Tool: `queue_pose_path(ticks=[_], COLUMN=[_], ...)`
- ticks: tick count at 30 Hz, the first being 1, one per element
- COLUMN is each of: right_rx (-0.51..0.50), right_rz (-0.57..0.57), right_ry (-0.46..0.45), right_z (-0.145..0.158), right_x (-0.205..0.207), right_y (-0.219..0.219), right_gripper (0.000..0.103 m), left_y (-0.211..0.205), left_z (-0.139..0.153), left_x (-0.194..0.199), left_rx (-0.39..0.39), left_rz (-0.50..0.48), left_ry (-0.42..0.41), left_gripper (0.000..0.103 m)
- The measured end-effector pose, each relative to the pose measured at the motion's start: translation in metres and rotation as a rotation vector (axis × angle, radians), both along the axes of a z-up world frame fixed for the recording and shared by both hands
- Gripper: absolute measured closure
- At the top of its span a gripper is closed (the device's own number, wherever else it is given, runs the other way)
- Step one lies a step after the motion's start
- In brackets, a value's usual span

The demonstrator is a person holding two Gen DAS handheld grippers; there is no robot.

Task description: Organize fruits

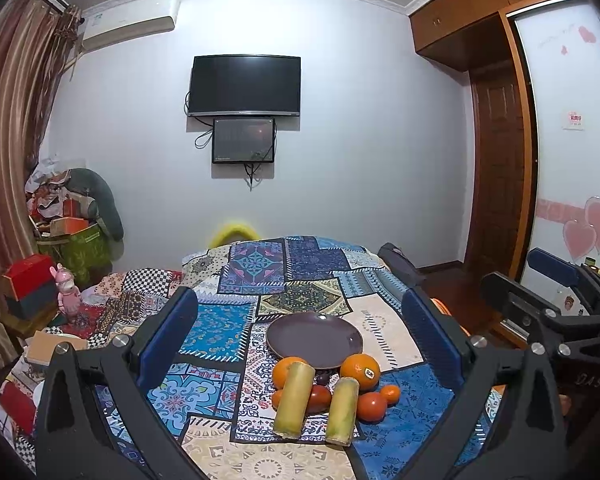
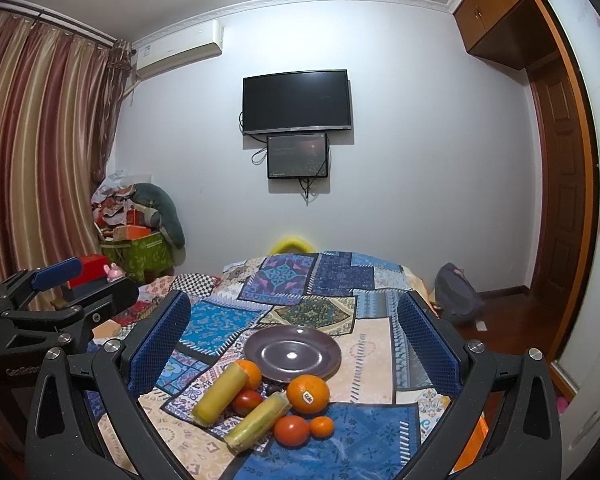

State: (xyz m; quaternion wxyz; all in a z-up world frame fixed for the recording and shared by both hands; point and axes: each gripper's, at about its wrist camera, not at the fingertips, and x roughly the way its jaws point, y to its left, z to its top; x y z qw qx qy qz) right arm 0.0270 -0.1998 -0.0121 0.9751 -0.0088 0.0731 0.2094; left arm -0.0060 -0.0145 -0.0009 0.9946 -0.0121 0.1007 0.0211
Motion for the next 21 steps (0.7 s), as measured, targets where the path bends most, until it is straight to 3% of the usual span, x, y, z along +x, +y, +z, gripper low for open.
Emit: queue_pose_path(ticks=[14, 21], right_rx=[0.006, 0.007], right_rz=[-0.021, -0.027], right_ry=[0.000, 0.082], right_z=[-0.007, -0.020], right_x=[0.006, 0.026], right_y=[0.000, -0.005], right_gripper=[0.000, 0.000], left_y=[0.000, 0.005], left_z=[-0.002, -0.012], left_x=[0.003, 0.019], left_rx=[-0.014, -0.017], left_rz=[-0.021, -0.029], left_ry=[0.005, 0.056], left_gripper=[0.000, 0.017])
